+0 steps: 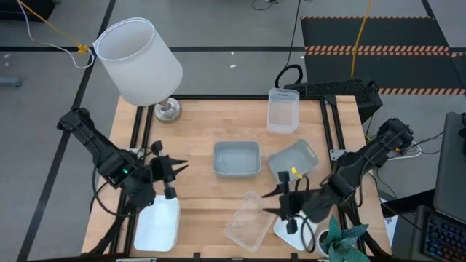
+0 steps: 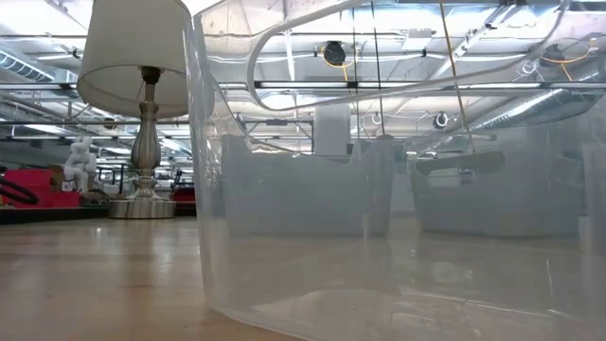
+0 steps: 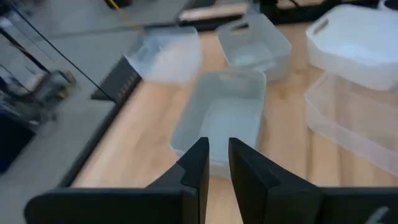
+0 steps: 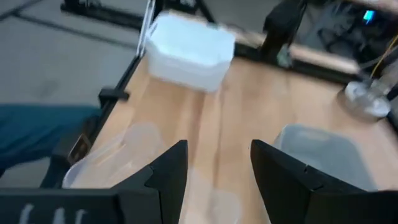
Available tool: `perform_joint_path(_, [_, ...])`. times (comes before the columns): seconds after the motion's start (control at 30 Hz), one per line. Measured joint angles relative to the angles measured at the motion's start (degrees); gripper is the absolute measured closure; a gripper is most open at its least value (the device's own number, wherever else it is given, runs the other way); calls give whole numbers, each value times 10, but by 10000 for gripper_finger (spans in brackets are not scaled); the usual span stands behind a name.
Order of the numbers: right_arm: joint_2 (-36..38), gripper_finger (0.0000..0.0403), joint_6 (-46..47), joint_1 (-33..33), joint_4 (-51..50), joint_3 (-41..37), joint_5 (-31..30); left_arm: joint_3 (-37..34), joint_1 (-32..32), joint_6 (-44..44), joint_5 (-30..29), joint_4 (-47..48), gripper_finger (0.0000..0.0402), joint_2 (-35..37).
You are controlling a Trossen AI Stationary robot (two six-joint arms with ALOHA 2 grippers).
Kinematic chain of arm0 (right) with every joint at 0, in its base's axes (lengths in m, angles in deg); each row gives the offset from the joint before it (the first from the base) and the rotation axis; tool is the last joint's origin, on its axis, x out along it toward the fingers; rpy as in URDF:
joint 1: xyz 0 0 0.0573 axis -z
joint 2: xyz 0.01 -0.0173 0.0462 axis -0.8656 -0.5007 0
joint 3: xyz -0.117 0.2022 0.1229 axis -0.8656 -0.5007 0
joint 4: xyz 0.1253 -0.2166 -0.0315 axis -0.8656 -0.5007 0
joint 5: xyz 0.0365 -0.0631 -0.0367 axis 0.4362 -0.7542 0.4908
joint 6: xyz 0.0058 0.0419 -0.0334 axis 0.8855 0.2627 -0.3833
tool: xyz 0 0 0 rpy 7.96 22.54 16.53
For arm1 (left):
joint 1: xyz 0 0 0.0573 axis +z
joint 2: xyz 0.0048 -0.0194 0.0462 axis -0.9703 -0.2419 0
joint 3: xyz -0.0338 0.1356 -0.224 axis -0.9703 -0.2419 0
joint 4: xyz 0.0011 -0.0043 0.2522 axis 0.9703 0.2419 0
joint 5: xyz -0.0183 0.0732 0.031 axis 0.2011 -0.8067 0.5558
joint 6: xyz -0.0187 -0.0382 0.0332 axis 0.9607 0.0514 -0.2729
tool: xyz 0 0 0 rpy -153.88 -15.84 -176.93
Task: Stack baskets by color
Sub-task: Stack the transparent bin on the stacked transparent bins
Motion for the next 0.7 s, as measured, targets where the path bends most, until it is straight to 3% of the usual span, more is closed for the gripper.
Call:
perform_joint_path(0.13, [-41, 234, 56, -20, -65, 35, 20, -8, 11, 16, 40, 0, 341, 0])
perform_joint_path(0.37, [-106, 234, 109, -43, -105, 66, 144, -8, 11, 29, 45, -5, 341, 0])
perform_joint_path(0.7, [-194, 234, 79, -39, -112, 66, 239, -8, 11, 38, 45, -45, 341, 0])
